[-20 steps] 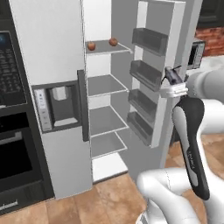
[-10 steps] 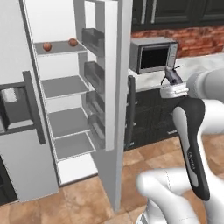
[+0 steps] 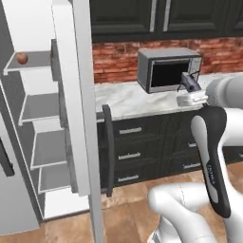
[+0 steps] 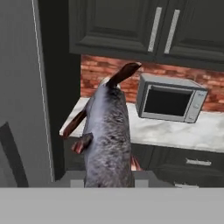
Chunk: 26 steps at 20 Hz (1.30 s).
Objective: Open the fridge, remove the peach, onion, and fish, and place them on any counter.
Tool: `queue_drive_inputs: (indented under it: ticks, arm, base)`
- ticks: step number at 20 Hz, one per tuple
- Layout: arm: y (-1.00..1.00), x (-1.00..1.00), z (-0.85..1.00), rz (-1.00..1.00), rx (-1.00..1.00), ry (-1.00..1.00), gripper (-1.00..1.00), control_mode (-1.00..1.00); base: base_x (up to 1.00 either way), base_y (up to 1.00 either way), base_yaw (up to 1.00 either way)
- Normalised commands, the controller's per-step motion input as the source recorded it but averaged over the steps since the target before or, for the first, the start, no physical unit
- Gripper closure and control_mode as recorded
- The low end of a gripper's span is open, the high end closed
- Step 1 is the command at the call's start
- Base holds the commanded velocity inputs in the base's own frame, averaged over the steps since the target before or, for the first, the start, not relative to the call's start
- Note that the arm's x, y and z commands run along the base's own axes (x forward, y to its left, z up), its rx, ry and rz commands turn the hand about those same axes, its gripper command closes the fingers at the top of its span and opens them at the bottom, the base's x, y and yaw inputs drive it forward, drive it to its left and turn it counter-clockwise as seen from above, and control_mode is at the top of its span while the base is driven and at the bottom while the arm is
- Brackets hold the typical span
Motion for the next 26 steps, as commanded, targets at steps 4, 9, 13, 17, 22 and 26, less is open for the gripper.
queue_drive_inputs:
  ticks: [4, 9, 13, 17, 22, 26]
  arm:
    - [0.0, 0.0, 0.0, 0.0, 0.0, 0.0, 1.0, 1.0]
    - [0.0, 0.0, 0.0, 0.0, 0.0, 0.0, 1.0, 1.0]
    - [0.0, 0.0, 0.0, 0.0, 0.0, 0.0, 1.0, 1.0]
    - [0.0, 0.0, 0.0, 0.0, 0.0, 0.0, 1.0, 1.0]
    - [-0.07, 0.63, -0.6, 0.31, 0.0, 0.0, 1.0, -1.0]
    - [-0.01, 0.86, -1.0, 0.23, -0.1, 0.0, 1.0, -1.0]
  base:
    - [0.99, -0.86, 0.44]
    - [0.97, -0.75, 0.41]
    - [0.72, -0.46, 0.34]
    - [0.47, -0.23, 0.36]
    - [0.0, 0.0, 0.0]
    - [0.0, 0.0, 0.0]
